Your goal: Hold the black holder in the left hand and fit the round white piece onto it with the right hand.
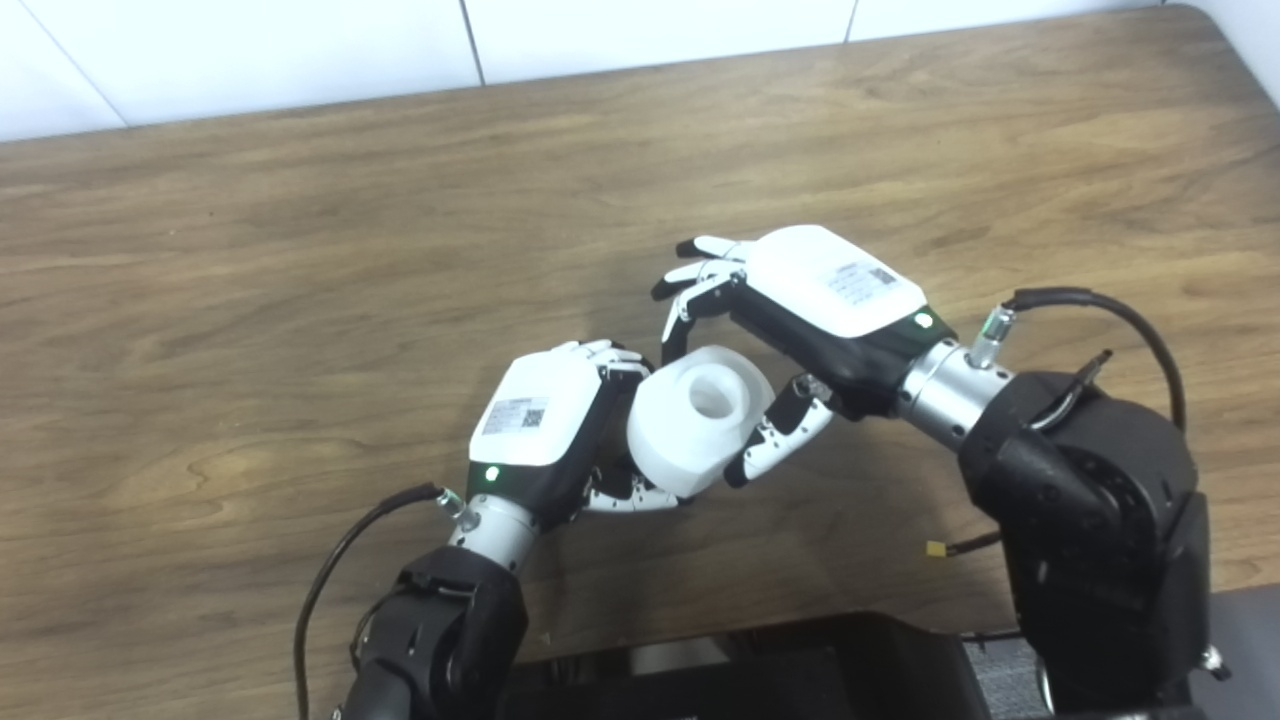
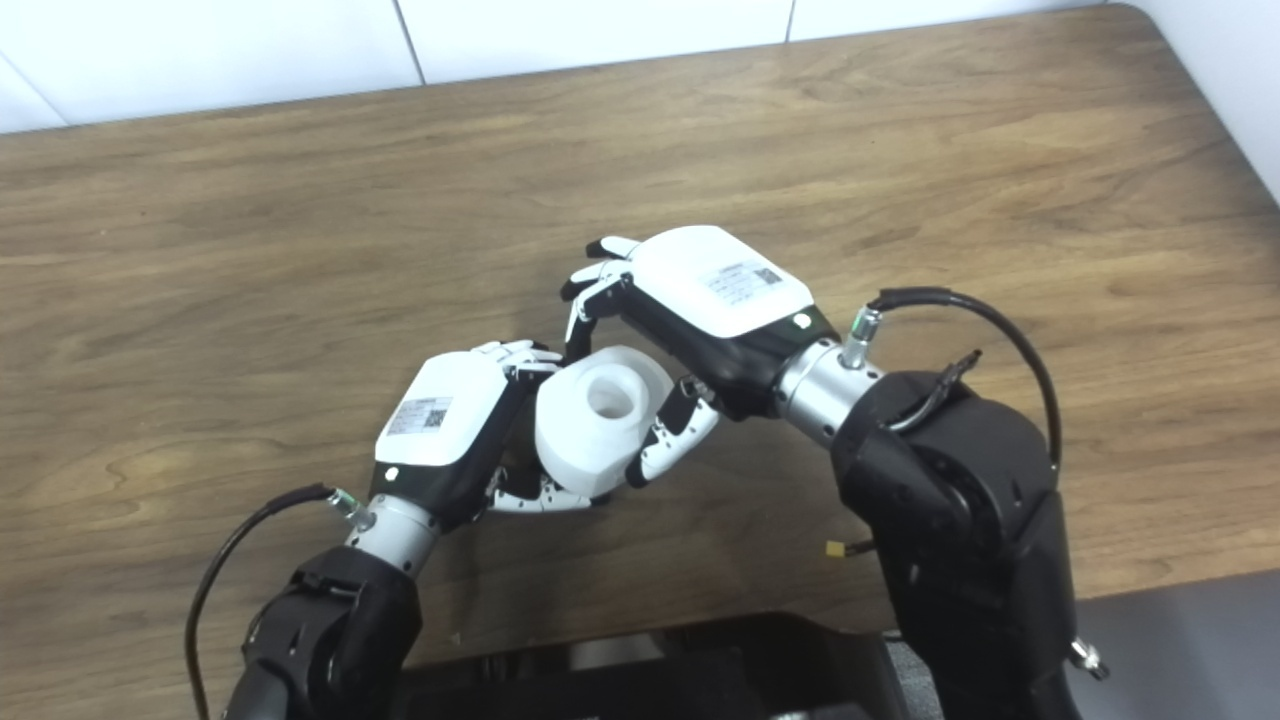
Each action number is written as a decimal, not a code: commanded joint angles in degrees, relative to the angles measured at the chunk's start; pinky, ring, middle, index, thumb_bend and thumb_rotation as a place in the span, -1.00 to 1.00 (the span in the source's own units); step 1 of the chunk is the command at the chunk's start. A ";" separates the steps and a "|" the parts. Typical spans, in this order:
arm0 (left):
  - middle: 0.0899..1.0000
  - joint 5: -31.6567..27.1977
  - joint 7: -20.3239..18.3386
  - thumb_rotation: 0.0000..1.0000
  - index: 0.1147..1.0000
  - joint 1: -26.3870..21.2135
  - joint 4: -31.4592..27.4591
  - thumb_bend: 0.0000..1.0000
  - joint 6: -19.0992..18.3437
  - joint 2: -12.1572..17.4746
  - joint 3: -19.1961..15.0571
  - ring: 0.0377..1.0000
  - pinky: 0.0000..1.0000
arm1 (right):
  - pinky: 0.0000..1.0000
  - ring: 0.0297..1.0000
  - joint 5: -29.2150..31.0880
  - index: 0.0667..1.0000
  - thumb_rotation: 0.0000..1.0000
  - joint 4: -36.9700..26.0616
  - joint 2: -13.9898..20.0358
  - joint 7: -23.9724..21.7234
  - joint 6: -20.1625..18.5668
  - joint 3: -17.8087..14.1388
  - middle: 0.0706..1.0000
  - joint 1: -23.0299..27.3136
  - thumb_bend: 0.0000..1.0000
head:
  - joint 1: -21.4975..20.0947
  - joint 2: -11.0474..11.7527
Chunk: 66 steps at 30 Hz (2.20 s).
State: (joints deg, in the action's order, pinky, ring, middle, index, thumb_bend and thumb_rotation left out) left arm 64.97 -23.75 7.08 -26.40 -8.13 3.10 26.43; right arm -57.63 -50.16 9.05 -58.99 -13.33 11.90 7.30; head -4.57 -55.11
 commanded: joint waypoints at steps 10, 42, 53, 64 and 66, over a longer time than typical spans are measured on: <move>0.50 0.68 -0.62 -0.90 -0.15 0.04 -0.82 0.03 -0.14 -0.26 0.47 0.71 0.77 | 0.79 0.86 -0.22 -0.11 -0.70 -0.99 -1.60 1.81 1.87 0.29 0.63 0.56 0.04 | 0.14 -0.26; 0.51 1.40 -2.63 -0.90 -0.15 -0.02 -2.23 0.02 -1.02 -0.12 0.35 0.71 0.77 | 0.75 0.85 -2.10 -0.10 -0.68 2.30 -1.60 5.35 4.98 2.18 0.62 -2.91 0.04 | -0.52 -0.46; 0.51 1.46 -2.63 -0.90 -0.15 -0.02 -2.15 0.03 -1.35 -0.24 0.48 0.71 0.77 | 0.75 0.85 -1.77 0.25 -0.15 1.39 -1.86 4.06 4.24 2.04 0.65 -2.21 0.91 | -0.46 -0.51; 0.52 1.39 -2.89 -0.90 -0.15 -0.18 -2.23 0.03 -1.41 -0.10 0.46 0.72 0.78 | 0.81 0.96 -1.98 0.61 -0.11 -0.58 -0.52 -1.63 4.39 2.05 0.83 -0.04 1.00 | -0.53 -0.60; 0.51 1.48 -2.80 -0.90 -0.15 -0.24 -2.14 0.03 -1.41 -0.14 0.48 0.71 0.77 | 0.83 0.99 -1.90 0.66 -0.09 -0.93 -0.34 -2.68 4.25 1.93 0.86 0.49 1.00 | -0.67 -0.58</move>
State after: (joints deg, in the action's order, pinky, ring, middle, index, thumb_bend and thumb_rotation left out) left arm 65.51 -25.81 7.20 -27.74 -9.80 3.06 26.70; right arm -60.05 -48.97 8.75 -61.77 -9.82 13.98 6.06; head -5.01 -55.63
